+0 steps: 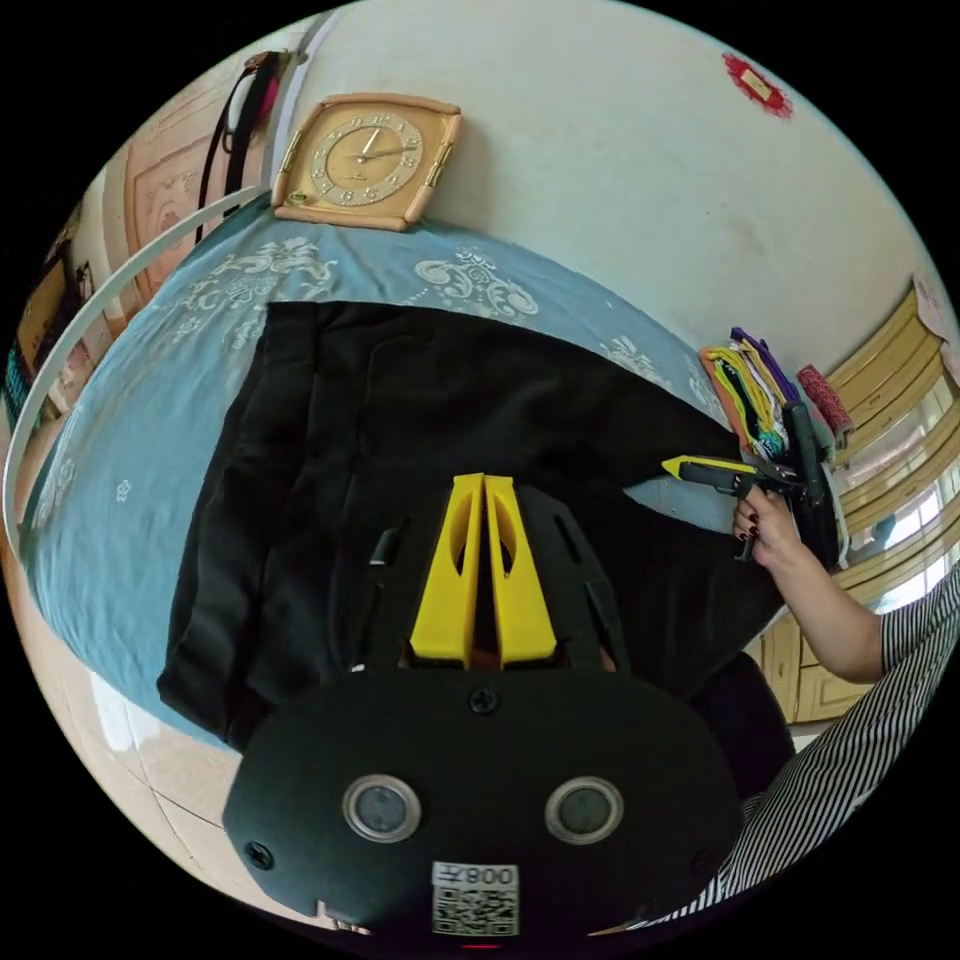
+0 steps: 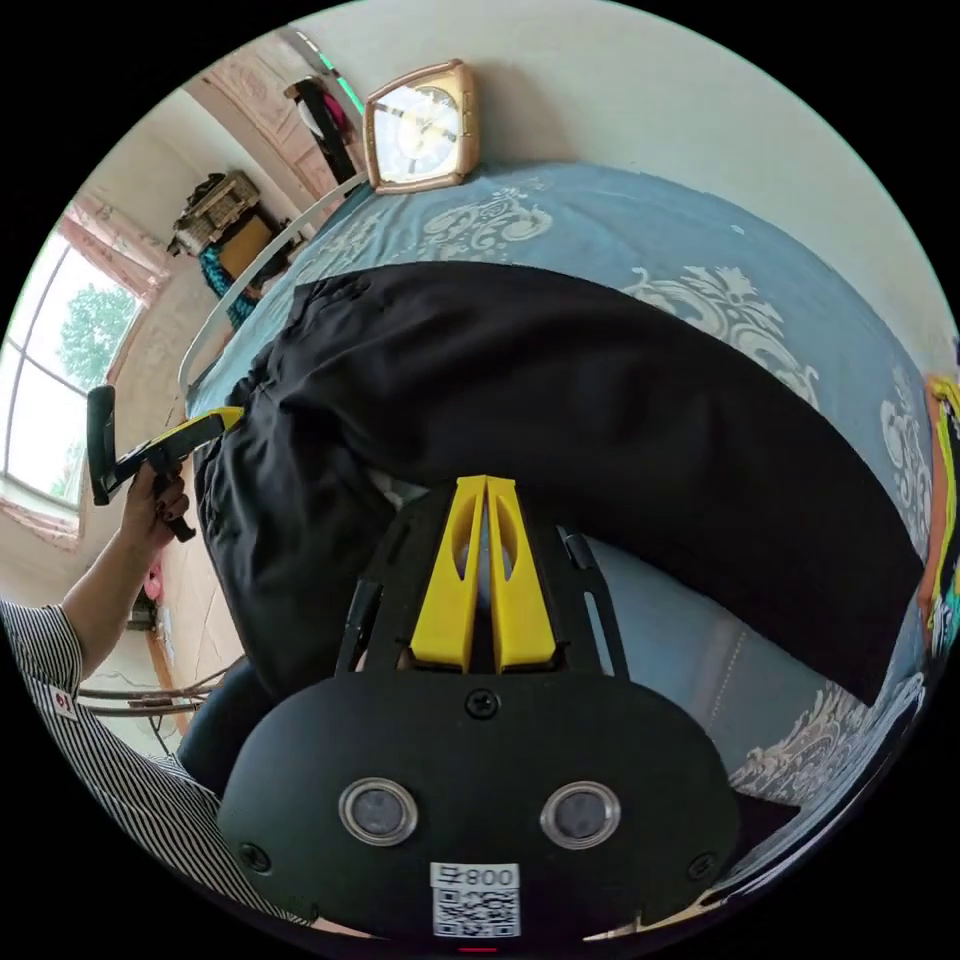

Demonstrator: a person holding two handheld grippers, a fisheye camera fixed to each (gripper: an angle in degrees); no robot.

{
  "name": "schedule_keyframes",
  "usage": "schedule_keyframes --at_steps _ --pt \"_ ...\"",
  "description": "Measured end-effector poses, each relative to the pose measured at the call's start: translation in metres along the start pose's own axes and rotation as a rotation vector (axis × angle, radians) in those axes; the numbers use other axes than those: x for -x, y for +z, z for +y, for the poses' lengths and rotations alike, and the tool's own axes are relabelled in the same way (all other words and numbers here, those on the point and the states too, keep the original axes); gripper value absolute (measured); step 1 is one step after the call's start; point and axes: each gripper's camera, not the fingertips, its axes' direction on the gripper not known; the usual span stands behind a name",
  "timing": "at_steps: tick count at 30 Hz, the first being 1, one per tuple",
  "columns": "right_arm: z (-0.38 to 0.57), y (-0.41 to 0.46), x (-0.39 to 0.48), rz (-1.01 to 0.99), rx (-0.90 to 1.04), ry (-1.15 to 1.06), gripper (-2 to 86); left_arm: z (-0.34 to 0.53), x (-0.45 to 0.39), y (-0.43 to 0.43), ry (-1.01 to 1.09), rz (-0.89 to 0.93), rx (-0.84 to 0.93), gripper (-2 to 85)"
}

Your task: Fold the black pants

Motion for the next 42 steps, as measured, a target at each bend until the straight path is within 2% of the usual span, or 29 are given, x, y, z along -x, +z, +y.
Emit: schedule_keyframes --at_steps 5,9,13,20,23,27,36,42 --pt "0.052 -0.018 -0.099 0.161 -0.041 0.196 0.1 -0.058 -0.072 0.047 0.197 0.076 0.019 0.2" --pt "0.093 -0.041 -0.192 0.307 -0.102 0.393 0.1 -0.091 -0.110 0.083 0.265 0.079 0.061 0.2" --pt "0.117 -0.024 -0.275 0.363 -0.039 0.561 0.0 -0.121 -0.138 0.133 0.278 -0.055 0.151 0.2" --pt "0.135 -0.002 -0.313 0.365 0.004 0.466 0.0 -0.147 -0.165 0.145 0.257 -0.060 0.175 0.1" --pt "0.159 -0.008 -0.317 0.370 -0.070 0.442 0.0 -0.152 -0.180 0.138 0.272 -0.024 0.116 0.1" --pt "0.182 0.007 -0.352 0.390 -0.053 0.510 0.0 -0.161 -0.192 0.161 0.264 -0.054 0.183 0.2" --pt "0.207 0.026 -0.403 0.328 -0.023 0.577 0.0 -0.181 -0.210 0.163 0.230 -0.070 0.189 0.1" --pt "0.237 -0.007 -0.372 0.285 -0.074 0.464 0.0 -0.169 -0.225 0.113 0.229 -0.007 0.118 0.1"
